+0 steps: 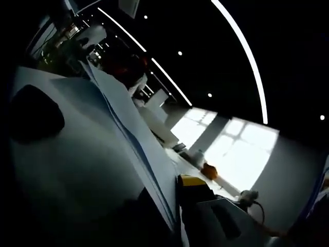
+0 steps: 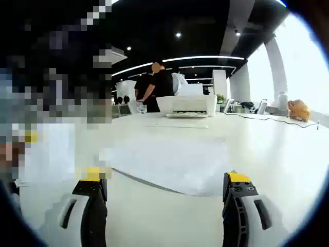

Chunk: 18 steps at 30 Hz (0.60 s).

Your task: Organize the stack of printing papers by aligning and flattening the scattered papers on the table

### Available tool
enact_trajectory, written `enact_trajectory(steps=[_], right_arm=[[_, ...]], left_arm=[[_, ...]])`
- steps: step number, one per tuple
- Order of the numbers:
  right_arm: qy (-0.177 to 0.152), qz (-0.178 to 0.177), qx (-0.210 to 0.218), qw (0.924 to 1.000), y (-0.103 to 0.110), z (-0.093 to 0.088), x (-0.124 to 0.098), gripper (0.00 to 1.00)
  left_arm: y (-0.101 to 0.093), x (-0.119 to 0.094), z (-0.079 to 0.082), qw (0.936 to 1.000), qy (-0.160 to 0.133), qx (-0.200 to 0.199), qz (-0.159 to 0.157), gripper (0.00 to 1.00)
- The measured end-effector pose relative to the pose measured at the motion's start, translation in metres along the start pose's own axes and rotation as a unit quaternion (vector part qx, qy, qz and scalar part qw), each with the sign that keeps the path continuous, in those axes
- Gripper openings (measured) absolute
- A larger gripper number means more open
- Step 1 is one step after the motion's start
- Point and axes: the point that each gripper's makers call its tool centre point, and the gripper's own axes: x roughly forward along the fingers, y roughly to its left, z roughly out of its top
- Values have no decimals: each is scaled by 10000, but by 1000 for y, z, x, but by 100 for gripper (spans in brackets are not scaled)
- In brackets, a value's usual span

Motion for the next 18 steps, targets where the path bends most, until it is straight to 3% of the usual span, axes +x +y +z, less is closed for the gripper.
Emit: enact_trajectory(steps=[3, 8, 12, 15, 18], right_arm=[[57, -95, -259, 9996, -1, -2, 2, 90], [49, -157, -113, 9998, -9, 0, 5, 90], [-345, -258, 29, 9991, -15, 16, -2, 90], [-1041, -174, 118, 9943, -7, 41, -21, 90], [-1284, -176, 297, 9911, -7, 49, -29, 90]], left_arm=[[5, 0, 3, 10000, -1, -26, -5, 7], [11, 1, 8, 10000, -6, -46, -41, 7], [15, 2, 8, 10000, 7, -29, -23, 7], [16, 1, 9, 10000, 1, -6, -44, 7], [19, 3, 11, 10000, 4, -2, -37, 7]])
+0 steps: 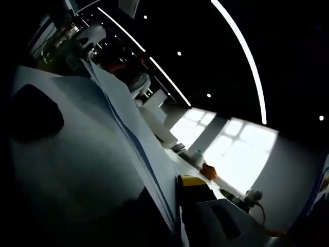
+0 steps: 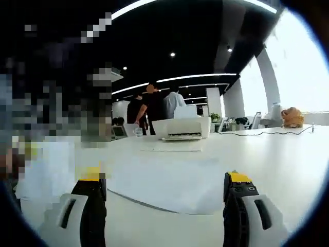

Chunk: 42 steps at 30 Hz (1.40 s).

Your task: Organize the stack of printing papers by aligning and flattening the scattered papers on the table

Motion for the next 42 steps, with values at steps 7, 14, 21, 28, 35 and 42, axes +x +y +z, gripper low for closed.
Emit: enact_trajectory(steps=[7, 14, 21, 28, 35, 42], right_arm=[[292, -224, -8, 9993, -8, -10, 10, 90], [-40, -198, -204, 9996, 1, 2, 1, 90], [457, -323, -124, 9984, -8, -20, 11, 90], [1410, -666, -156, 9876, -28, -57, 26, 90], [1559, -1054, 9, 9821, -53, -63, 39, 90], [1799, -1200, -305, 9758, -59, -74, 42, 90]], left_arm=[[-8, 0, -7, 10000, 21, 24, 11, 7], [-7, 1, -9, 9999, 61, 132, 68, 8], [-5, -1, -6, 9999, 30, 88, 57, 8], [-2, -1, -4, 10000, 5, 77, 59, 8], [1, 0, -3, 10000, 0, 56, 43, 8], [1, 1, -5, 10000, 24, 71, 58, 8]])
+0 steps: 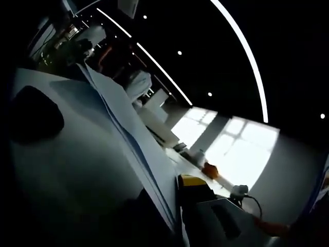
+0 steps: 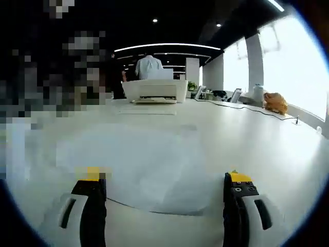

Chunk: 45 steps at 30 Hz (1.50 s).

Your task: Organize the stack of printing papers by aligning and flattening the scattered papers on the table

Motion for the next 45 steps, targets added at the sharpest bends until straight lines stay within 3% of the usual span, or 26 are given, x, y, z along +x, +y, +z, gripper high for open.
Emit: enact_trajectory(steps=[7, 25, 30, 32, 33, 34, 35, 45], right_arm=[[-46, 214, -85, 9997, 14, 1, -1, 77], [-67, 465, -365, 9982, 23, 3, -5, 60], [15, 526, -176, 9985, 21, 1, -3, 58], [8, 472, -304, 9984, 18, 2, -4, 49], [-23, 359, -511, 9980, 11, 4, -7, 39], [-39, 325, -560, 9979, 9, 5, -7, 20], [29, 361, -437, 9984, 8, 2, -9, 14], [39, 648, -200, 9977, 20, 1, -12, 6]], left_arm=[[-1, 0, 0, 10000, -7, 5, -18, 8], [-3, -1, 0, 10000, -58, 9, -23, 8], [-1, 0, 1, 10000, -52, -1, -20, 8], [-1, 0, 1, 10000, -48, -1, -17, 8], [-1, 0, 1, 10000, -44, -1, -18, 8], [-1, 0, 1, 10000, -43, 0, -19, 8], [-1, 0, 1, 10000, -44, 6, -20, 8], [0, 0, 2, 10000, -65, -8, -42, 8]])
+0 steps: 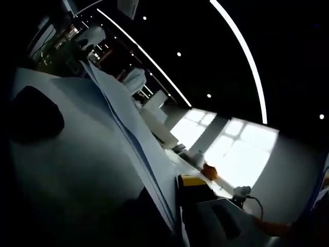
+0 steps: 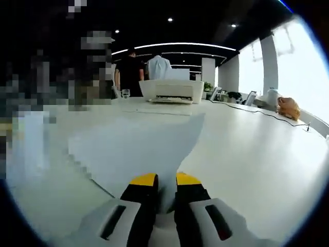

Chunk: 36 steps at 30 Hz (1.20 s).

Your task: Organize the stack of printing papers by aligning and flattening the scattered papers on the table

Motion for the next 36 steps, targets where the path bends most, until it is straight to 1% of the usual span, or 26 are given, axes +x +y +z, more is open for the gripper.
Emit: enact_trajectory(steps=[3, 5, 6, 7, 8, 10, 13, 15, 17, 20, 24, 27, 29, 30, 31, 33, 36], right_arm=[[-100, 72, 193, 9997, 1, 4, -3, 4], [-159, 107, 278, 9994, 1, 5, -4, 4], [-160, 107, 268, 9995, 1, 5, -5, 4], [-187, 16, 131, 9997, -2, 6, -5, 6], [-166, -30, 91, 9998, -2, 5, -4, 6], [-86, 57, 82, 9999, 1, 3, -4, 6], [-137, 53, -13, 9999, 1, 4, -5, 9], [-221, 82, 49, 9997, 1, 7, -6, 14], [-255, 239, 148, 9993, 7, 9, -6, 15], [-291, 255, 113, 9992, 8, 10, -8, 15], [-387, 444, 400, 9975, 13, 14, -11, 15], [-496, 671, 693, 9941, 19, 19, -13, 15], [-450, 644, 685, 9945, 18, 17, -13, 12], [-326, 527, 628, 9961, 15, 12, -11, 9], [-245, 493, 595, 9967, 15, 9, -10, 6], [-215, 543, 617, 9964, 18, 9, -11, 2], [-299, 584, 661, 9957, 20, 11, -14, 1]], left_arm=[[1, 0, 0, 10000, -4, -5, -9, 8], [-1, 0, 0, 10000, -9, -5, -11, 8], [-1, 0, 0, 10000, -10, -5, -10, 8], [0, 0, 0, 10000, -11, -6, -12, 8], [0, 0, 0, 10000, -15, -4, -10, 8], [-1, 0, 0, 10000, -18, -2, -8, 8], [1, 1, 0, 10000, -20, 0, -2, 8], [1, 1, 1, 10000, -23, 2, 1, 8], [0, 1, 0, 10000, -29, -4, 4, 8], [-1, 0, 1, 10000, -55, -49, -5, 7], [-1, 0, 1, 10000, -66, -68, -14, 7], [-3, 0, 0, 10000, -67, -64, -20, 7], [-3, 0, 0, 10000, -66, -58, -19, 7], [-3, 0, 0, 10000, -63, -59, -14, 7], [-2, 0, 0, 10000, -59, -63, -9, 7], [-1, 0, 0, 10000, -54, -63, -7, 7], [-1, 0, 0, 10000, -55, -53, -6, 7]])
